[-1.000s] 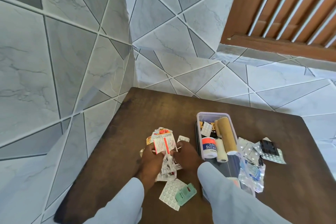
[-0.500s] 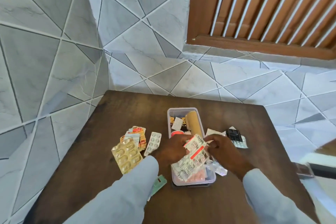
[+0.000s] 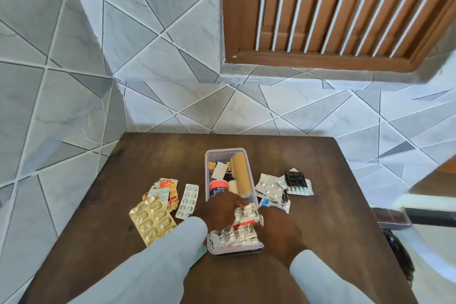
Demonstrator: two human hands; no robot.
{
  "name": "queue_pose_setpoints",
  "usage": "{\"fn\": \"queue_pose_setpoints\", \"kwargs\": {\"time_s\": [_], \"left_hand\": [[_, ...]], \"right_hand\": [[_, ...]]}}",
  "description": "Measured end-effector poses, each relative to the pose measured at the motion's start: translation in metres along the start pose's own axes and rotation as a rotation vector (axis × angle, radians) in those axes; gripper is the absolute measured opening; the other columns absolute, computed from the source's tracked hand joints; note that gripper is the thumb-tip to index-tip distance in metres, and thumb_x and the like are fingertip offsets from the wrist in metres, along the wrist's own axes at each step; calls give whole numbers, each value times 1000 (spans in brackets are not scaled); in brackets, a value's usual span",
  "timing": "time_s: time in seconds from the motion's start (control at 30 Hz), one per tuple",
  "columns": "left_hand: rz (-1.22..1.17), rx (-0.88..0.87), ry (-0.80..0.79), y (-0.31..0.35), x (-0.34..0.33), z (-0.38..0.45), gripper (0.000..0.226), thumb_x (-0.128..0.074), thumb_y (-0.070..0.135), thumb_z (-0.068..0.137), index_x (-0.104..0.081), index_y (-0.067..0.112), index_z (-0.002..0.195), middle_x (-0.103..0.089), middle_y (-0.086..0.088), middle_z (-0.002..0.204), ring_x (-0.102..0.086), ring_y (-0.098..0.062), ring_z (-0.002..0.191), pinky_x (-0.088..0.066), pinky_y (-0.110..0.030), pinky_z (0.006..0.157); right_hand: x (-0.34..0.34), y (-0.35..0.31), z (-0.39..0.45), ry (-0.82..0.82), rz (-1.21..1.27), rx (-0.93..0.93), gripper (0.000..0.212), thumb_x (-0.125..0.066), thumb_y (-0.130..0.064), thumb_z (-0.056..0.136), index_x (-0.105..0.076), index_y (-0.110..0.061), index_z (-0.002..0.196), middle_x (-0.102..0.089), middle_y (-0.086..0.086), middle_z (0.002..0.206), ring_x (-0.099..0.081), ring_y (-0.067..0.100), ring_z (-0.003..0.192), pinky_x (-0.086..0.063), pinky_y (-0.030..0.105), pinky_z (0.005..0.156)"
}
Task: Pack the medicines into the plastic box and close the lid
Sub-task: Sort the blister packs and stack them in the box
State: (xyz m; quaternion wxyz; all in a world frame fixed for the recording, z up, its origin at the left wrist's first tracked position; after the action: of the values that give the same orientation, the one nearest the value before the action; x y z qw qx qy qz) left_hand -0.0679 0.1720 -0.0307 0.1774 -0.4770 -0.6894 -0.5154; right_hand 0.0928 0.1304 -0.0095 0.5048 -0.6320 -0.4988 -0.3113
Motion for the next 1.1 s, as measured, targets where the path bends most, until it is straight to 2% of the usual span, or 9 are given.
{"fn": "queue_pose_setpoints", "kwargs": {"time_s": [0.1,0.3,0.47,0.63,0.77,0.87,0.93,1.0,1.1], "left_hand": [[71,-17,29,0,0,1,49,-61,10,89,-55,32,132,-57,5,134,-53,-24,123,-46,-39,105],[25,12,9,-4,2,5,51,-60,7,88,-54,28,133,-56,3,135,-53,-24,123,-45,-37,103],[-22,-49,-81,-5,4,4,48,-58,14,93,-46,25,137,-51,2,141,-47,-23,130,-40,-36,108],[-240,23,7,-12,2,4,41,-57,11,92,-48,26,130,-56,1,129,-54,-21,120,-46,-33,99],[-469,55,173,-18,1,1,40,-63,12,89,-51,31,122,-63,4,120,-61,-14,104,-53,-30,86],[-567,106,227,-24,-3,-5,43,-61,18,92,-45,35,128,-61,9,122,-61,-14,108,-53,-28,85],[-719,156,273,-25,-3,-10,39,-59,16,94,-46,33,126,-61,9,118,-60,-15,110,-52,-28,87],[-873,202,293,-25,-6,-13,32,-62,15,92,-51,34,116,-63,8,113,-62,-14,107,-54,-33,90],[-900,253,266,-28,-18,-15,30,-64,18,92,-53,32,116,-66,4,112,-65,-13,97,-55,-28,81]], "right_hand": [[-3,-2,2,-4,-5,-5,42,-52,-43,93,-51,-24,130,-60,1,128,-55,21,118,-45,31,94],[-3,0,4,29,257,-55,38,-62,-27,90,-56,-23,127,-68,1,114,-64,17,99,-55,32,86],[-4,-2,5,76,355,-51,31,-61,-18,90,-58,-22,120,-68,-1,109,-62,11,88,-51,19,73],[4,-5,11,154,460,-27,23,-62,-24,91,-59,-29,113,-65,-6,116,-62,12,103,-55,31,90],[12,-14,17,139,575,-60,42,-63,-28,91,-51,-24,132,-55,-2,136,-54,17,120,-48,34,98],[4,-23,18,111,610,-61,50,-62,-30,92,-42,-27,137,-44,-1,147,-46,20,131,-40,38,106],[-1,-29,17,115,621,-33,53,-61,-36,91,-38,-29,139,-41,-3,149,-42,20,134,-36,40,111],[-5,-36,16,99,642,-34,55,-60,-42,90,-37,-32,139,-43,-4,148,-44,20,134,-39,42,110],[-12,-39,20,80,616,-46,52,-61,-33,92,-39,-30,138,-51,-3,142,-50,19,129,-43,41,107]]}}
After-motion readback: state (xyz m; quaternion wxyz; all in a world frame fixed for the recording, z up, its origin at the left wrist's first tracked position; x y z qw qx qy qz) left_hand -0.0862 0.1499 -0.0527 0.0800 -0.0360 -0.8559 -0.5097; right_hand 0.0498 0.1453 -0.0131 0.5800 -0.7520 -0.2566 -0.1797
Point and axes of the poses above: each hand's wrist, its own z-axis towards the middle knuckle, its own x-axis out of the back of the hand, y = z × x, the point moved 2 cm from there along z, towards the middle knuckle
